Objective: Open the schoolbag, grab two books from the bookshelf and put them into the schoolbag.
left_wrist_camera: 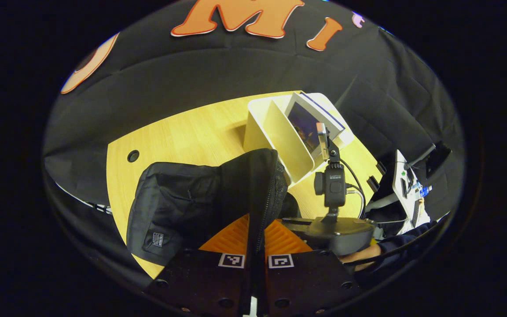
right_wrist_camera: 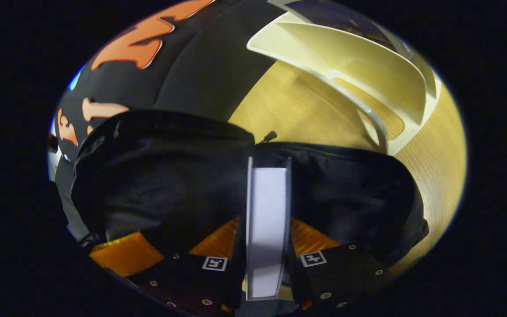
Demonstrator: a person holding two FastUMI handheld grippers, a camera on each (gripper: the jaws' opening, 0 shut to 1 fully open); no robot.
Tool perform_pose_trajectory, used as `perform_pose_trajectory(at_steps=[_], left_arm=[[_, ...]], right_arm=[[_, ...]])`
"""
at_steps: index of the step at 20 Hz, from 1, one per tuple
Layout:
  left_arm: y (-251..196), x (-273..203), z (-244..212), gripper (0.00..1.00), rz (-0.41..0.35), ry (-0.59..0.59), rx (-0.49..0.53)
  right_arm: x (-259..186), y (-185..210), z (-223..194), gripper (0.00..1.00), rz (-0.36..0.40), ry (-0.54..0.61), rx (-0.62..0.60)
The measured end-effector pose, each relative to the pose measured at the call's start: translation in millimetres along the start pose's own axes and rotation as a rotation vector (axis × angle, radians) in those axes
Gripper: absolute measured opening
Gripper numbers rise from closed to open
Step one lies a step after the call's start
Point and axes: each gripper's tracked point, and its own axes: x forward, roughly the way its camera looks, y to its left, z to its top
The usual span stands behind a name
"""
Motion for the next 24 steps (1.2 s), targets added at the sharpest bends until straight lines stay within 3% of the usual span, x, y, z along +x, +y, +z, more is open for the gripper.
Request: perform_pose_trajectory(at_steps=[1, 2, 3, 4, 6, 9, 15, 24], left_arm=[[1, 2, -1, 0.06, 0.001, 0.008, 0.010], [6, 5, -1, 0.06, 0.015, 0.010, 0.019], [8, 7, -2, 0.06, 0.019, 0.012, 0.021], [8, 8, -3, 0.06, 0.021, 0.010, 0.017], [6, 13, -5, 0.06, 0.022, 0.013, 0.004], [4, 18, -8, 0.06, 0.029, 0.023, -0.005], [3, 22, -11, 0.06, 0.036, 0.015, -0.041], [2, 28, -15, 0.05, 0.057, 0.019, -0.096]], right_arm=[[-3, -9, -9, 0.48, -0.037, 0.038, -0.045], [-7, -20, -15, 0.41, -0.069, 0.062, -0.074], [-10, -29, -18, 0.82, -0.086, 0.075, -0.101], [-15, -36, -15, 0.73, -0.107, 0.073, -0.127], [-26, -51, -7, 0.82, -0.145, 0.073, -0.167], [-46, -51, 8, 0.95, -0.141, 0.083, -0.217], [-123, -67, 63, 0.98, -0.227, 0.059, -0.451], [-224, -76, 175, 0.98, -0.406, 0.023, -0.617]])
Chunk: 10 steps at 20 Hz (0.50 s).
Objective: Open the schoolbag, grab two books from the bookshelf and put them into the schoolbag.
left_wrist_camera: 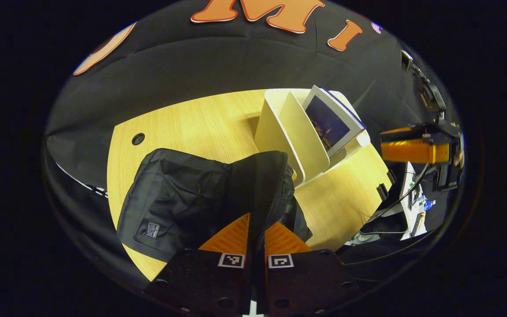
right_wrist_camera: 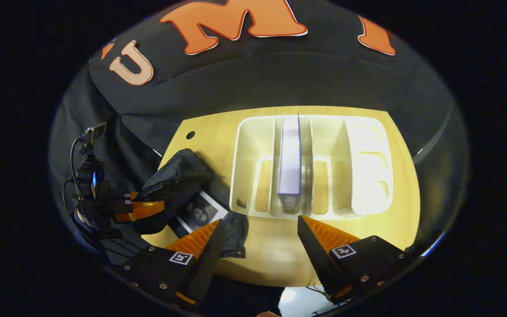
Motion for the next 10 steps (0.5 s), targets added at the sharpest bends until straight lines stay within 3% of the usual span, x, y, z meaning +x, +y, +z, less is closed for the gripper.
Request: perform_pose_trajectory(at_steps=[6, 10], left_arm=[[0, 2, -1, 0.06, 0.013, 0.005, -0.033], [2, 8, -2, 0.06, 0.022, 0.012, -0.054]], right_arm=[[-17, -19, 48, 0.98, -0.007, 0.025, -0.038], [-3, -22, 71, 0.98, -0.010, 0.064, -0.055]])
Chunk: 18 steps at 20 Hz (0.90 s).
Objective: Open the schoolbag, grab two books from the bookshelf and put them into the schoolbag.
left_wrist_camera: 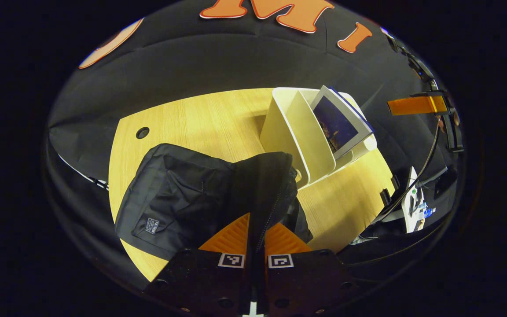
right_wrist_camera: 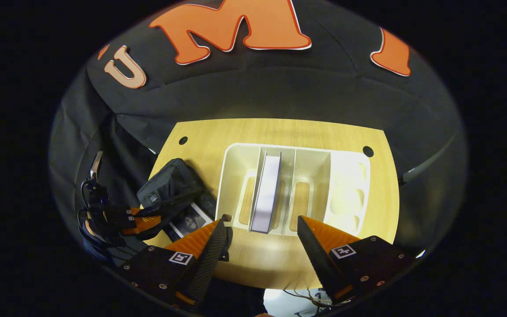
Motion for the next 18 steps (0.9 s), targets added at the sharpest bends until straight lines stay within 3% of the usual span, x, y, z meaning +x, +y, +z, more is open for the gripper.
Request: perform_pose_trajectory(at_steps=[5, 9, 11, 12, 14, 15, 17, 18], left_arm=[[0, 2, -2, 0.06, 0.007, 0.002, -0.054], [3, 7, -6, 0.06, 0.020, 0.009, -0.093], [3, 7, -6, 0.06, 0.025, 0.012, -0.109], [3, 8, -8, 0.06, 0.028, 0.012, -0.113], [4, 9, -8, 0.05, 0.034, 0.014, -0.120], [4, 9, -8, 0.05, 0.037, 0.017, -0.124], [3, 8, -8, 0.05, 0.042, 0.017, -0.128], [2, 8, -8, 0.06, 0.045, 0.017, -0.130]], right_arm=[[47, -6, 15, 0.98, -0.007, 0.077, 0.026], [85, -12, 16, 0.91, -0.029, 0.159, 0.026], [104, -14, 13, 0.84, -0.032, 0.193, 0.030], [108, -13, 13, 0.67, -0.029, 0.213, 0.041], [119, -15, 11, 0.55, -0.034, 0.238, 0.069], [124, -17, 9, 0.60, -0.044, 0.248, 0.073], [129, -22, 7, 0.41, -0.067, 0.263, 0.079], [128, -27, 9, 0.46, -0.092, 0.259, 0.083]])
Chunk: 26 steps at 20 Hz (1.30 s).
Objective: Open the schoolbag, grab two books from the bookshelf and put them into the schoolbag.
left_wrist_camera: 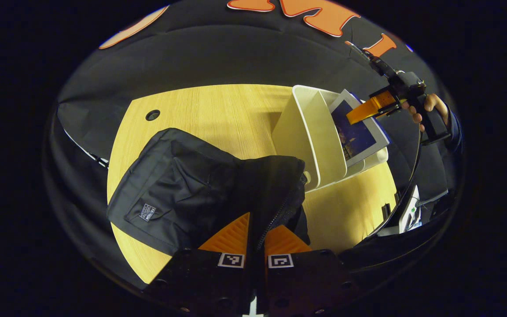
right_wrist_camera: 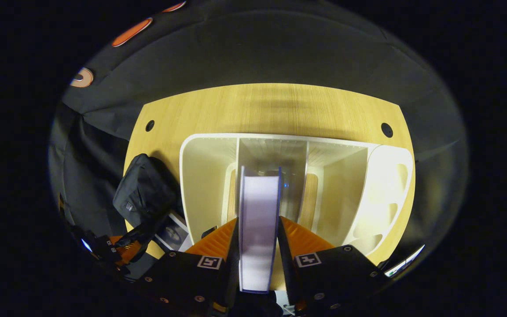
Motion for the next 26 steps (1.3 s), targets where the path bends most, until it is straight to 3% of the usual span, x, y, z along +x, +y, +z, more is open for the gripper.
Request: perform_pose_trajectory(at_steps=[2, 5, 14, 22, 26], left_arm=[[-1, 0, 1, 0.06, 0.007, -0.002, -0.003], [-1, -2, 3, 0.06, 0.016, -0.015, 0.000], [2, -8, -1, 0.06, -0.029, -0.038, 0.032], [9, -7, 1, 0.05, -0.067, -0.040, 0.124], [12, -6, 2, 0.06, -0.079, -0.042, 0.154]], right_arm=[[2, -4, -1, 0.37, -0.022, -0.002, 0.017], [-12, -7, -4, 0.34, -0.013, -0.003, 0.027], [-108, -8, -10, 0.31, -0.002, -0.176, 0.093], [-212, -6, -33, 0.32, -0.008, -0.345, 0.144], [-228, 11, -58, 0.31, 0.014, -0.388, 0.175]])
